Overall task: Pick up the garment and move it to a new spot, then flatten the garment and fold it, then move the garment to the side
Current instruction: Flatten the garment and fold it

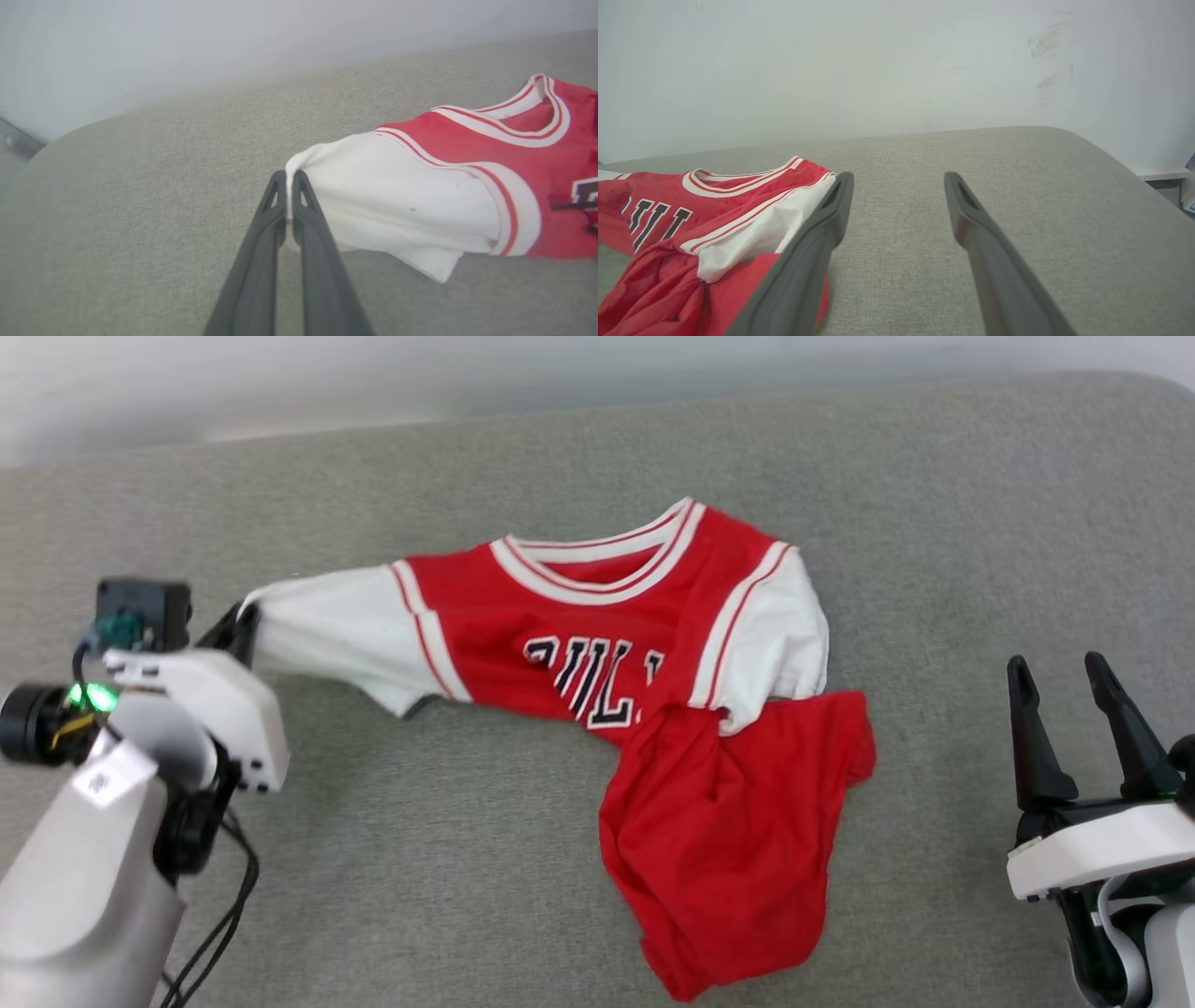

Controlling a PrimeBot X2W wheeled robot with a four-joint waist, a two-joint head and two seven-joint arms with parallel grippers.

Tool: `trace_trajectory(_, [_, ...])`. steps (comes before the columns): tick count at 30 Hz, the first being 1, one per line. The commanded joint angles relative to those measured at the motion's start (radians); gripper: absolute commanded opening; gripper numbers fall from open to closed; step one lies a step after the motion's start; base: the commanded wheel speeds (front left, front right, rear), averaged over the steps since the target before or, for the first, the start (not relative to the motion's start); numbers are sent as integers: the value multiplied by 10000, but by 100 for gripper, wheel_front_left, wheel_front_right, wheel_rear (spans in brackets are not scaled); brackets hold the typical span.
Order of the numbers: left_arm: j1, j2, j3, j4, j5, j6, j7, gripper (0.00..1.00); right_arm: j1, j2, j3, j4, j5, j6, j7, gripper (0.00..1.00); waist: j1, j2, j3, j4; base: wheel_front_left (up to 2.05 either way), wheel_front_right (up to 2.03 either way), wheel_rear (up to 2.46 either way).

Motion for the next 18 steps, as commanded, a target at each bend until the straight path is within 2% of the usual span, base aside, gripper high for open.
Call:
trace_trajectory(1, [362, 102, 109, -165, 0, 194, -121, 0, 147, 55, -17, -48, -66, -6, 28, 100, 0, 0, -183, 183, 0, 0, 0])
trace_trajectory(4, [1331, 303, 189, -681, 46, 619, -261, 0, 285, 136, -3, -79, -62, -6, 114, 100, 0, 0, -282, 303, 0, 0, 0])
trace_trajectory(7, [2092, 251, 229, -1162, -79, 882, -360, 0, 371, 168, 18, -79, -77, -6, 188, 100, 0, 0, -342, 412, 0, 0, 0])
trace_trajectory(8, [2290, 233, 257, -1284, -94, 969, -422, 26, 394, 171, 32, -69, -81, -6, 204, 100, 0, 0, -364, 437, 0, 0, 0])
trace_trajectory(9, [2446, 251, 239, -1392, -25, 1045, -510, 72, 404, 184, 41, -56, -91, -7, 236, 100, 0, 0, -384, 453, 0, 0, 0])
trace_trajectory(10, [2538, 230, 209, -1493, 37, 1101, -641, 100, 408, 200, 46, -52, -102, -7, 267, 100, 0, 0, -412, 474, 0, 0, 0])
trace_trajectory(13, [2652, -6, 156, -1880, 155, 1024, -1412, 100, 428, 176, 106, -26, -72, -7, 330, 100, 0, 0, -530, 534, 0, 0, 0])
trace_trajectory(16, [2731, -68, 159, -2171, 594, 1189, -2560, 100, 447, 107, 151, -48, -57, -6, 372, 100, 0, 0, -727, 613, 0, 0, 0])
trace_trajectory(18, [2880, -338, 113, -2468, 722, 1200, -3369, 100, 473, 96, 124, -106, -36, -7, 396, 100, 0, 0, -871, 678, 0, 0, 0])
